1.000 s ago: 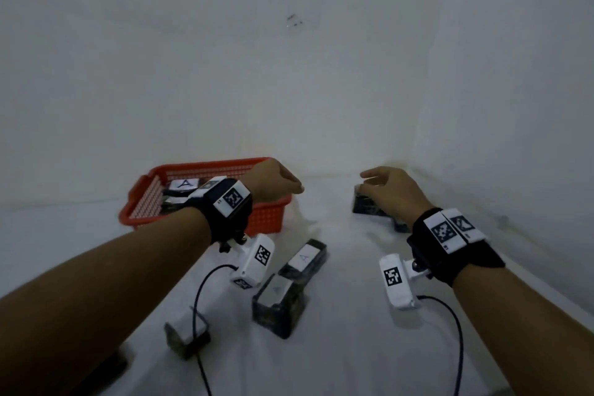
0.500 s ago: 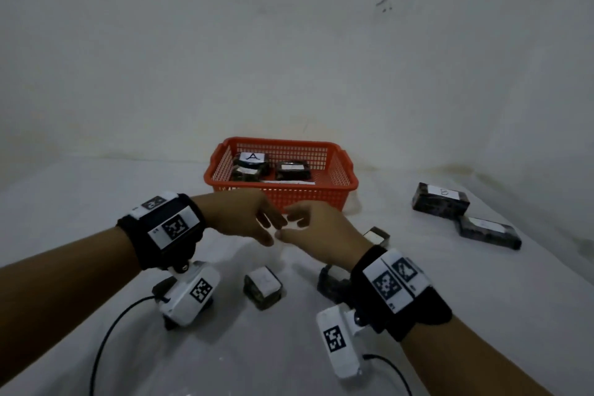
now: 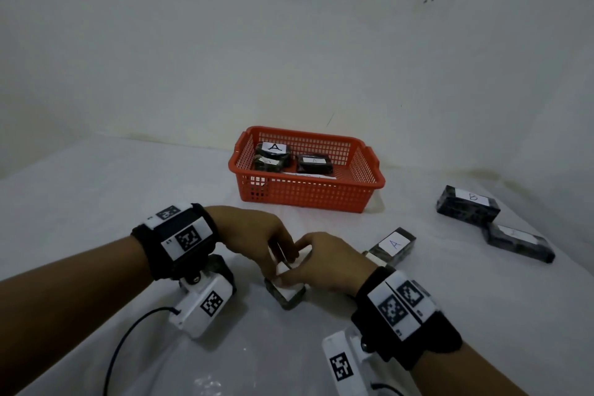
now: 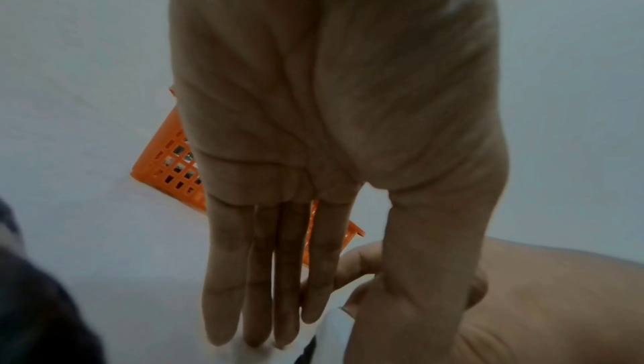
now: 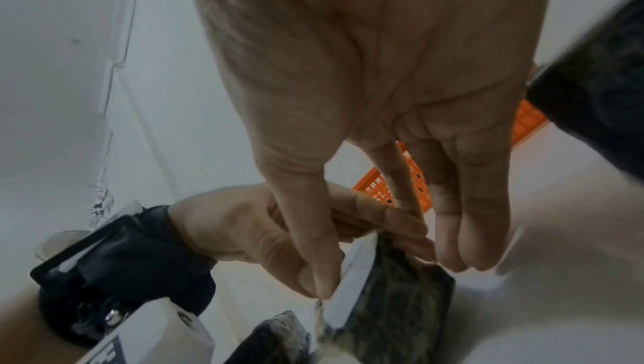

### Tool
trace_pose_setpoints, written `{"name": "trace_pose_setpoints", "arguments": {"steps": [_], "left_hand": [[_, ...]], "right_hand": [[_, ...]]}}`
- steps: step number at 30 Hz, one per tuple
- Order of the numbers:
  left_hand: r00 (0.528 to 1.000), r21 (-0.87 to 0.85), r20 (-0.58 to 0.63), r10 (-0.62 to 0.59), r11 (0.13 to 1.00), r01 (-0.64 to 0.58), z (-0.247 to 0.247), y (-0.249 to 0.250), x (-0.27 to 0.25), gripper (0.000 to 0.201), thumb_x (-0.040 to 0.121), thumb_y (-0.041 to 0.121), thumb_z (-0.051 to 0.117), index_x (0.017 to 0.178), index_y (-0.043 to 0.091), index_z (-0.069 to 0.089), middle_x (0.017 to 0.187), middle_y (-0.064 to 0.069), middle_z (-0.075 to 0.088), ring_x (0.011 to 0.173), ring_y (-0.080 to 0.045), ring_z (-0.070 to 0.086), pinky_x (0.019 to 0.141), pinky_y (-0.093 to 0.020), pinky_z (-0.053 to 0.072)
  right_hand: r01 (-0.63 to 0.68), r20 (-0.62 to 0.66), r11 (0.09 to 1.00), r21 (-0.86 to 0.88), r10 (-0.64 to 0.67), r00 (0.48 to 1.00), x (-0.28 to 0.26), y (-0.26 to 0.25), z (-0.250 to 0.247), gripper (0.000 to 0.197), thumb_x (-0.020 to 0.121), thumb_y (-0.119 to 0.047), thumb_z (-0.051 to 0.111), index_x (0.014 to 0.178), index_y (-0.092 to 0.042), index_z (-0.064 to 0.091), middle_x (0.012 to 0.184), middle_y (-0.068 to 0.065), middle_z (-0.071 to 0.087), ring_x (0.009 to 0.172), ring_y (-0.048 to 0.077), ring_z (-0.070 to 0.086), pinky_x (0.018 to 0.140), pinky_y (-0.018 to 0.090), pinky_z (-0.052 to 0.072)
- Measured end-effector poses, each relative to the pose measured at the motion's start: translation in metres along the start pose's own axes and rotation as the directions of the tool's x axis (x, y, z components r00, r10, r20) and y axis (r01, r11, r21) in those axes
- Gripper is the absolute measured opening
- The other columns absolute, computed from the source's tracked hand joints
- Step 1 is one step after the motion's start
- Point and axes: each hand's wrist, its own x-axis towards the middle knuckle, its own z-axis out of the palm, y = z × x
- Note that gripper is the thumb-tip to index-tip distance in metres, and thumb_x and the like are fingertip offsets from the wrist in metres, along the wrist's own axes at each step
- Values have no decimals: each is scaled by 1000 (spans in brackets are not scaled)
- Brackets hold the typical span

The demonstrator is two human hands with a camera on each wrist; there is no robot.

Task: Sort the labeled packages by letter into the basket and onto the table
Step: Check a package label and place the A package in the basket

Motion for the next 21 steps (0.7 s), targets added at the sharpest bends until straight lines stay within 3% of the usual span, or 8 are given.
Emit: {"name": "trace_pose_setpoints", "arguments": {"steps": [4, 8, 12, 14, 18, 19, 21], "left_hand": [[999, -6, 32, 3, 1000, -3, 1, -2, -2, 63, 77, 25, 84, 134, 40, 61, 130, 18, 64, 99, 1, 66, 96, -27, 54], [997, -43, -68, 23, 999, -26, 6, -7, 2, 47, 77, 29, 85, 121, 35, 69, 114, 13, 73, 102, -7, 70, 97, -32, 56], [991, -75, -131, 14, 997, -24, 3, -15, 3, 37, 78, 35, 82, 114, 33, 72, 107, 13, 75, 100, -6, 71, 99, -38, 55], [980, -108, -197, 37, 992, -59, -1, -20, 2, 29, 81, 34, 80, 109, 31, 74, 103, 13, 77, 97, -6, 72, 99, -37, 55], [911, -223, -410, 48, 963, -151, -12, -30, -3, 19, 85, 26, 78, 104, 26, 76, 101, 9, 77, 94, -9, 73, 94, -34, 58], [882, -275, -470, 37, 943, -186, -14, -33, -4, 19, 86, 23, 78, 104, 25, 76, 101, 7, 78, 94, -11, 73, 92, -30, 58], [817, -379, -577, -3, 887, -265, -17, -37, -7, 19, 88, 16, 75, 106, 21, 77, 99, 1, 78, 93, -12, 74, 84, -23, 59]], "right_hand": [[-20, -10, 1000, 22, 20, 1000, 1, 4, -3, 70, 71, -48, 88, 132, -24, 62, 114, -1, 71, 97, 15, 68, 69, 26, 47], [-7, -12, 1000, 22, 7, 1000, 3, 6, -4, 64, 74, -48, 86, 130, -24, 64, 113, 0, 73, 98, 15, 70, 75, 27, 50], [42, -4, 996, 74, -42, 999, 5, 5, -7, 66, 72, -48, 88, 128, -21, 67, 114, 1, 75, 103, 16, 71, 91, 33, 57], [84, -31, 991, 102, -82, 996, 8, 3, -10, 61, 70, -43, 91, 123, -21, 70, 109, -1, 77, 98, 14, 72, 84, 28, 57], [220, -220, 950, 223, -170, 961, 16, -1, -17, 38, 75, -32, 90, 108, -20, 77, 96, -5, 77, 84, 7, 70, 64, 14, 47], [258, -264, 927, 272, -186, 946, 19, -3, -19, 33, 78, -30, 89, 106, -19, 77, 94, -6, 77, 82, 5, 70, 63, 12, 46], [332, -338, 872, 361, -209, 918, 26, -8, -23, 27, 81, -27, 87, 105, -19, 77, 95, -5, 78, 87, 7, 72, 73, 16, 52]]}}
